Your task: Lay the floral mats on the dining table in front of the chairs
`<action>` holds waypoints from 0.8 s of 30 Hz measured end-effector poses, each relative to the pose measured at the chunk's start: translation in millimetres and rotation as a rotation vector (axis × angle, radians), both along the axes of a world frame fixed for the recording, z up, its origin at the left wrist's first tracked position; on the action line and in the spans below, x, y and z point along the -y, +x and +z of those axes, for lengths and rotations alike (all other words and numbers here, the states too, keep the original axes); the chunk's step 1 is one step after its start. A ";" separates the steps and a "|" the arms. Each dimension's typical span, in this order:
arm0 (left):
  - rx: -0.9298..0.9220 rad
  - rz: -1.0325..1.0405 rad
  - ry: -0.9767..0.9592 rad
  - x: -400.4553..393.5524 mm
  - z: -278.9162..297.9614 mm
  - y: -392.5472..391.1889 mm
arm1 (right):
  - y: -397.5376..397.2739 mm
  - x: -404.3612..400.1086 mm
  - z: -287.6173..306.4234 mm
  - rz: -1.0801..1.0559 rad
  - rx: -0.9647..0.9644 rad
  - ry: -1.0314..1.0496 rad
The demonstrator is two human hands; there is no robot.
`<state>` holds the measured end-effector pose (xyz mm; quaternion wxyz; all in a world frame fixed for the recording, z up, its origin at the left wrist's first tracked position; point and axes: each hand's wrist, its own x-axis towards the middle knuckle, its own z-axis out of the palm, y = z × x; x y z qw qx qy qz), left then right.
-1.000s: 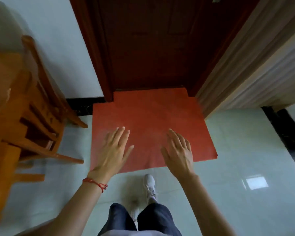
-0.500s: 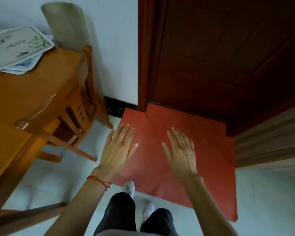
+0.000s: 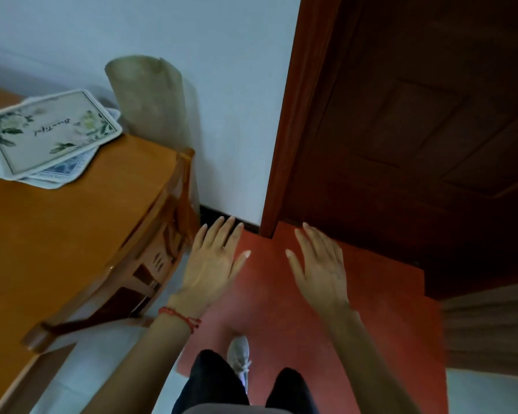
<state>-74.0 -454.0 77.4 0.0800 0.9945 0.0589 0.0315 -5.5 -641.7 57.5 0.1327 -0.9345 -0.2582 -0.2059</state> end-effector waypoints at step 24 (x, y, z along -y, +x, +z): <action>-0.019 0.484 0.018 -136.5 10.3 100.3 | 185.9 -172.3 17.4 0.416 -0.112 -0.055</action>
